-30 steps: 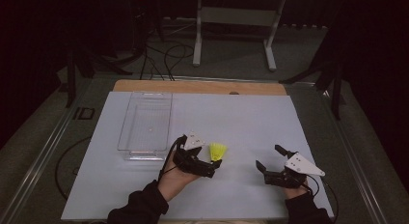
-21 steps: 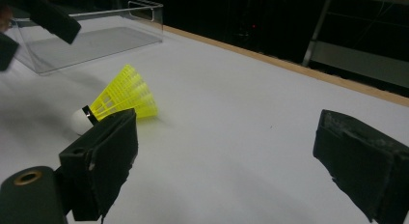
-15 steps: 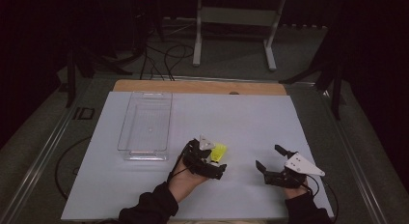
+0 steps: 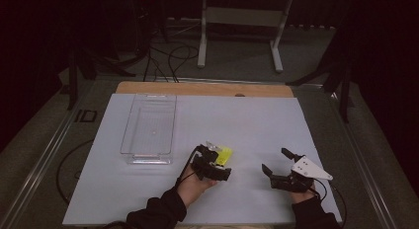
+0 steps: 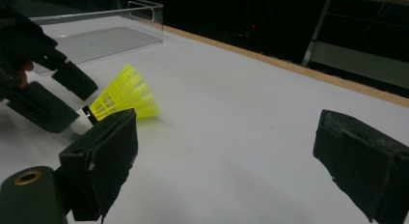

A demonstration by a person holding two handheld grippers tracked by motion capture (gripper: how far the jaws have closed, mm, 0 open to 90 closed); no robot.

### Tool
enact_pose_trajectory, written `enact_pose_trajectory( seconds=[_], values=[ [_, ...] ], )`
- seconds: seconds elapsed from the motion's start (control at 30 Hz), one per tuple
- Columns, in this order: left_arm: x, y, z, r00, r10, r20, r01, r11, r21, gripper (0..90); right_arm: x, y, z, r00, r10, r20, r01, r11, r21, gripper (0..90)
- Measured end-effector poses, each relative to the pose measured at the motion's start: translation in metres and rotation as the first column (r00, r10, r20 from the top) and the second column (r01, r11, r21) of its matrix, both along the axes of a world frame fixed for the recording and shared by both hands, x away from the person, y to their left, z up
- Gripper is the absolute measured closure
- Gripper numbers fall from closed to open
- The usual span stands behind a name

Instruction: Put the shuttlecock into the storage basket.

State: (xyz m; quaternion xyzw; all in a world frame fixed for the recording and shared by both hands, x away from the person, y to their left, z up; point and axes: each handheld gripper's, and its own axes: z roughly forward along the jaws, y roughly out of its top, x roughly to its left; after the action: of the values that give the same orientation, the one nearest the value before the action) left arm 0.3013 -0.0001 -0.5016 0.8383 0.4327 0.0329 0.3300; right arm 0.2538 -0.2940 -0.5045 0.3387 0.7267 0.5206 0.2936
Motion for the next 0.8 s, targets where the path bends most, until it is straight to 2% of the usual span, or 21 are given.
enact_pose_trajectory(
  seconds=[0.27,0.4,0.53,0.8],
  values=[
    [0.003,-0.005,-0.011,0.9992,0.024,-0.032,-0.024,0.9996,0.014,32.7,0.000,0.000,0.000,1.0000,0.000,0.004,0.000,1.0000,-0.002,8.5],
    [0.003,-0.008,-0.011,0.9988,0.044,-0.020,-0.044,0.9989,0.019,36.2,0.000,0.000,0.000,1.0000,0.000,0.003,0.000,1.0000,-0.003,8.4],
    [0.005,-0.009,-0.012,0.9985,0.054,-0.003,-0.054,0.9980,0.033,43.7,-0.001,0.000,0.001,1.0000,-0.002,0.002,0.002,1.0000,-0.006,8.4],
    [0.009,-0.006,-0.012,0.9965,0.084,-0.006,-0.084,0.9958,0.037,59.3,-0.001,0.000,0.001,1.0000,-0.003,0.002,0.003,1.0000,-0.008,8.4]
  ],
)
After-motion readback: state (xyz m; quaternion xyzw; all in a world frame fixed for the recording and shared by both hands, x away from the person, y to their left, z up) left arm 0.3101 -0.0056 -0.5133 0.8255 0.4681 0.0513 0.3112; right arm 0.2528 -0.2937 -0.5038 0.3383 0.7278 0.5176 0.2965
